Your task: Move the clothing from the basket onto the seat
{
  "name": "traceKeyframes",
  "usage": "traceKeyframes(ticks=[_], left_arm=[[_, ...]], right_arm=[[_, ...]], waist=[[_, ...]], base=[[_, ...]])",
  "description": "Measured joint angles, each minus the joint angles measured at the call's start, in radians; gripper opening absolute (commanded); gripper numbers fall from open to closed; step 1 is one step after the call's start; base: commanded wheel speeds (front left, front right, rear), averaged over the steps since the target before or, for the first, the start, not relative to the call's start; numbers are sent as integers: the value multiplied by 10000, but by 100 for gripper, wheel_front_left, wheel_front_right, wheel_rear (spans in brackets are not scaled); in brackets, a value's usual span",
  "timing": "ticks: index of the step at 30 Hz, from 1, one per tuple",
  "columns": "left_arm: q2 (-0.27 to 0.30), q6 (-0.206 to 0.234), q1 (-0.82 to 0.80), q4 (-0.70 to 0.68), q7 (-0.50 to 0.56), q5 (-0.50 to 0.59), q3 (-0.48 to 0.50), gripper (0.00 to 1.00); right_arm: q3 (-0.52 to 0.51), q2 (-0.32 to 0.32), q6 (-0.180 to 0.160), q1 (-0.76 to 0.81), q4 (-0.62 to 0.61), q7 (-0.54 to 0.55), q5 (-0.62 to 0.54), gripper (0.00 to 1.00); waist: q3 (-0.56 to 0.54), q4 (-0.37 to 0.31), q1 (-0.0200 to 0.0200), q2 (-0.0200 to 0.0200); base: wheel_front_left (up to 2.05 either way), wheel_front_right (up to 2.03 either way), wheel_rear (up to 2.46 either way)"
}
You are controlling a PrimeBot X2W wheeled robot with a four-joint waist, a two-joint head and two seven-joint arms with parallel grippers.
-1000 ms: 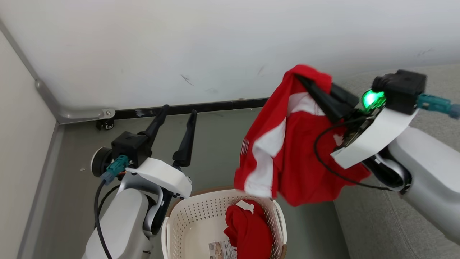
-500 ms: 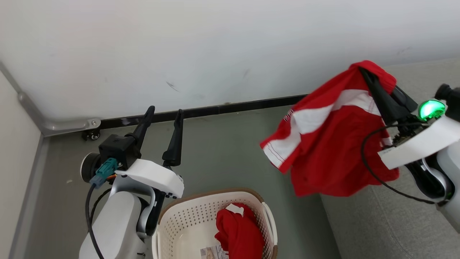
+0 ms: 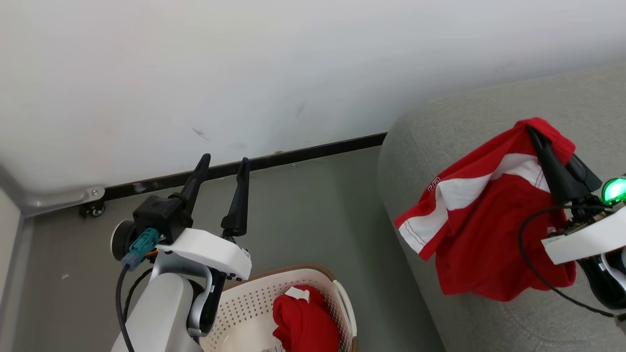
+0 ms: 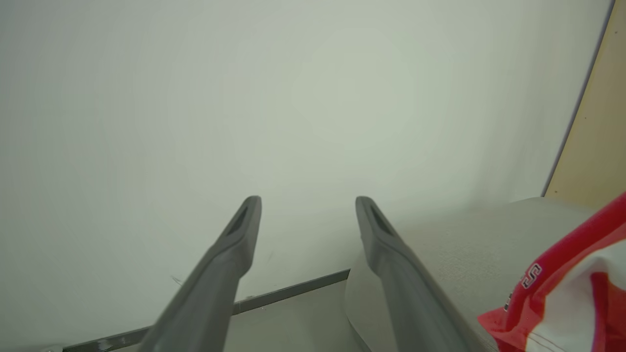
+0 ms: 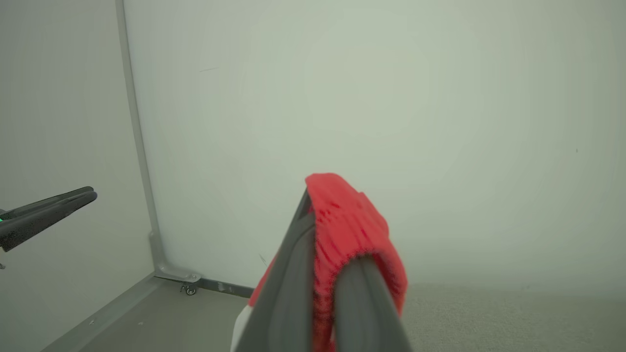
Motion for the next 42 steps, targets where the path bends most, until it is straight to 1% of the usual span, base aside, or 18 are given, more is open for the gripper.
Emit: traceKeyframes(ticks=[5,9,14,18,24,31,36,42], left_arm=[[-15,0,78,-105,0,15,82,100],[-12,2,303,-178,0,17,163,100],[0,17,541,-245,0,77,282,100],[42,67,705,-405,0,90,477,100],[184,332,998,-926,0,127,899,100],[596,623,1300,-1553,0,387,1321,100],[815,800,1498,-1983,0,619,1465,100],[1078,857,1507,-2412,0,732,1509,100]], right_arm=[[-508,132,0,688,-330,-2,-301,0],[-562,142,0,1062,-416,0,-508,0],[-558,138,0,1095,-658,0,-573,0],[-554,0,0,994,-727,142,-667,0],[-790,-270,0,-391,-894,779,-420,0],[-1262,-654,0,-2147,-836,1551,-58,0],[-1735,-901,0,-3171,-349,2075,217,0],[-2224,-1127,0,-4118,527,2665,420,0]], waist=[[-74,-360,0,0],[-117,-645,0,0],[-130,-975,0,0],[-89,-1199,0,0],[106,-1430,0,0],[483,-1558,0,0],[808,-1567,0,0],[1245,-1503,0,0]], base=[[0,0,0],[0,0,0],[0,0,0],[0,0,0],[0,0,0],[0,0,0],[0,0,0],[0,0,0]])
